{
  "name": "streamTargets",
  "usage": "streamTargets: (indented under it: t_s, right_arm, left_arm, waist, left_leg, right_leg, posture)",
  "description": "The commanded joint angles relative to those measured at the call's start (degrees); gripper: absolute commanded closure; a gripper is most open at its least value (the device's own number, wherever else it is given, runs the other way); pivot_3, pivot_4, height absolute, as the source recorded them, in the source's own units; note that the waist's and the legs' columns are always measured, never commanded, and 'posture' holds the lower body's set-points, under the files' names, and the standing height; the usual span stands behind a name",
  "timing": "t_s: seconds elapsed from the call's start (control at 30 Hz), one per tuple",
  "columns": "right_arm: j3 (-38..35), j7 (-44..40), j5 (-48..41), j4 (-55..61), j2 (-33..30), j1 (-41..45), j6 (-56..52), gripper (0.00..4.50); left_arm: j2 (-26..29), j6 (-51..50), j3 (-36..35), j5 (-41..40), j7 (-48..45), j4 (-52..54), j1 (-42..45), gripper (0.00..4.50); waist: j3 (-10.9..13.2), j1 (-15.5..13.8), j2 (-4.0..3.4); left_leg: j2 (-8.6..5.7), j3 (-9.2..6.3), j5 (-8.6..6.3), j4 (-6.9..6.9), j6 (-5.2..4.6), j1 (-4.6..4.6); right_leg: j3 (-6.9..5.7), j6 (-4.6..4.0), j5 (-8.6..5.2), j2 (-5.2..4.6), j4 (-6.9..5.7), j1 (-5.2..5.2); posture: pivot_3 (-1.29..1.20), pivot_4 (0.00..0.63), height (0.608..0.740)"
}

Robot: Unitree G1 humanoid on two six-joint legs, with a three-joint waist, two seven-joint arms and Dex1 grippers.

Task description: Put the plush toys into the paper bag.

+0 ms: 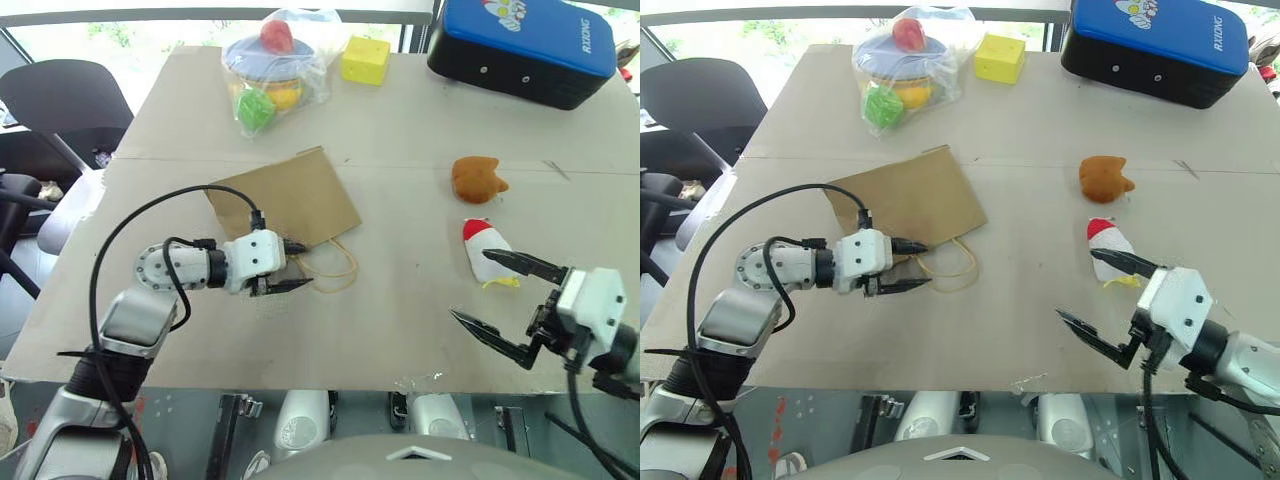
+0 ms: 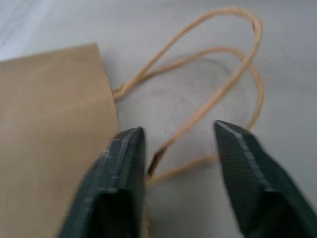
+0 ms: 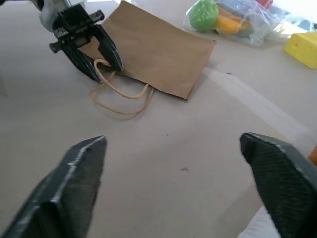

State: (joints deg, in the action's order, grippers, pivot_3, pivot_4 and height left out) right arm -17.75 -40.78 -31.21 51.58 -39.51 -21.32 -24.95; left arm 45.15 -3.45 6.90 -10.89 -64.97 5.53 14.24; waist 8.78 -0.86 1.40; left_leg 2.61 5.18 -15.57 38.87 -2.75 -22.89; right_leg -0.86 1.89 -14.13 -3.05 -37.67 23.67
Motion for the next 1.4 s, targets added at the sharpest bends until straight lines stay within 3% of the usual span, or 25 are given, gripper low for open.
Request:
streamTargets:
  t_s: [0.03, 0.1, 0.23, 0.47, 0.63, 0.93, 1.07, 1.4]
  right_arm:
    - [2.88, 5.33, -2.57, 0.64, 1.31, 4.79, -4.35, 1.79]
    - [6.46, 8.01, -1.04, -0.88, 2.58, 8.63, -6.08, 2.78]
    - [15.57, 11.67, 2.52, -5.74, 5.59, 20.25, -8.62, 4.45]
    - [28.42, 11.09, 7.05, -22.06, 14.46, 41.44, -9.5, 4.45]
    - [39.21, 0.83, 13.57, -43.06, 19.82, 50.87, -0.65, 4.45]
    - [43.99, -3.7, 22.85, -74.84, 33.98, 58.47, 18.32, 4.45]
    - [44.9, -3.93, 27.43, -85.29, 37.3, 60.38, 25.09, 4.45]
    - [43.03, -5.02, 29.73, -87.49, 37.29, 56.0, 27.19, 4.45]
  left_arm:
    - [-3.36, -15.47, -5.55, -14.6, 1.16, 3.1, 3.4, 3.67]
    - [-4.98, -22.93, -7.38, -20.13, 2.4, 3.23, 6.14, 4.49]
    - [-8.22, -34.01, -10.41, -29.16, 5.97, 4.06, 11.48, 4.5]
    - [-10.51, -38.02, -11.59, -32.89, 8.08, 4.97, 13.63, 4.5]
    - [-13.72, -41.58, -15.16, -37.89, 13.34, 6.46, 14.11, 4.5]
    - [-16.43, -42.56, -17.23, -40.76, 20.0, 11.9, 9.44, 4.5]
    - [-17.62, -42.62, -18.81, -42.42, 23.62, 13.29, 8.09, 4.5]
    - [-17.29, -45.43, -30.92, -53.69, 36.49, 10.28, 12.49, 4.5]
  waist:
    - [0.0, 0.02, 0.0]
    - [0.01, 0.01, 0.02]
    - [0.02, 0.15, 0.04]
    - [0.04, 0.45, 0.02]
    - [0.04, 0.3, 0.04]
    - [0.06, 1.24, 0.04]
    - [0.06, 1.75, 0.04]
    - [-0.01, 1.81, 0.04]
  left_leg:
    - [0.0, 0.0, 0.0, 0.01, 0.0, 0.01]
    - [0.03, -0.07, 0.0, 0.05, 0.0, -0.02]
    - [-0.02, -0.13, 0.01, 0.12, 0.0, -0.02]
    - [-0.22, -0.18, 0.05, 0.16, 0.07, -0.05]
    - [-0.23, -0.25, 0.09, 0.17, 0.13, -0.06]
    - [-0.17, -0.36, 0.16, 0.15, 0.26, -0.16]
    - [-0.14, -0.36, 0.17, 0.15, 0.28, -0.12]
    - [-0.07, -0.36, 0.2, 0.09, 0.35, 0.06]
  right_leg:
    - [0.01, 0.0, 0.0, 0.0, -0.01, 0.0]
    - [-0.05, 0.21, 0.1, 0.0, -0.06, 0.0]
    - [-0.07, 0.25, 0.11, 0.05, -0.11, -0.01]
    - [-0.05, 0.29, 0.08, 0.13, -0.16, 0.02]
    - [-0.08, 0.29, 0.09, 0.12, -0.16, 0.0]
    - [-0.06, 0.3, 0.1, 0.02, -0.16, 0.02]
    - [-0.06, 0.3, 0.1, 0.0, -0.19, 0.02]
    - [-0.06, 0.29, 0.1, -0.08, -0.25, -0.1]
  posture:
    - [0.0, 0.15, 0.74]
    - [0.0, 0.15, 0.74]
    - [0.0, 0.15, 0.74]
    - [0.0, 0.15, 0.74]
    - [0.0, 0.15, 0.74]
    - [0.0, 0.15, 0.74]
    - [0.0, 0.15, 0.74]
    - [0.0, 0.15, 0.74]
